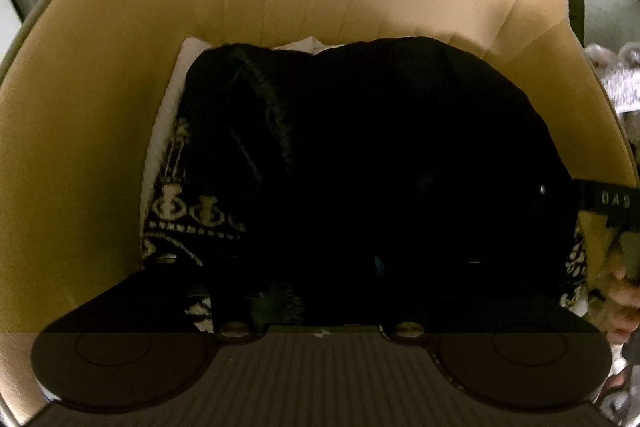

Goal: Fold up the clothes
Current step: 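Lower the black stack onto the patterned cloth on the chair seat, both grippers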

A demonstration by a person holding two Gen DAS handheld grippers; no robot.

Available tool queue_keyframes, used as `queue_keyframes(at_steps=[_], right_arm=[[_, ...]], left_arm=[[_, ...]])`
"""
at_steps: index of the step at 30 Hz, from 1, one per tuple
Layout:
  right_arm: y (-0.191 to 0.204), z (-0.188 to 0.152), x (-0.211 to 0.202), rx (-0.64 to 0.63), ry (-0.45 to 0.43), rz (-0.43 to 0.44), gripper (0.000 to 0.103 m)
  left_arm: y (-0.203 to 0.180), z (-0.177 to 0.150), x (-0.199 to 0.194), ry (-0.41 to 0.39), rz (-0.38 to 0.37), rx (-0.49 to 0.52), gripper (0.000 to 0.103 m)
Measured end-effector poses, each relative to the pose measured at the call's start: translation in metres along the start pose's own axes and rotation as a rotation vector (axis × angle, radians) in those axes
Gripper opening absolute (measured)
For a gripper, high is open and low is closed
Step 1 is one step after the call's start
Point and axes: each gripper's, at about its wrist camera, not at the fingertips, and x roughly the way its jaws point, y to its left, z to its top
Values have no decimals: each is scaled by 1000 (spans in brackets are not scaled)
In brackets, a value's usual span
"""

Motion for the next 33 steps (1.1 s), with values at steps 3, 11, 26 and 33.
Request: queue_keyframes(at_steps=[3,11,26,33], right_arm=[[8,5,-22,-20,-30,-28,17],[12,-6,-28,-120,-60,-145,18],[12,-11,-1,-219,5,-214,35],[16,-14,-39,-216,-73,-311,76]], left_arm=[[-2,3,-14,-11,7,68,41],[-4,-1,-25,-59,17,184,43],[5,-16,-25,-43,64,84,66],[-16,-16,-38,-110,71,131,85]])
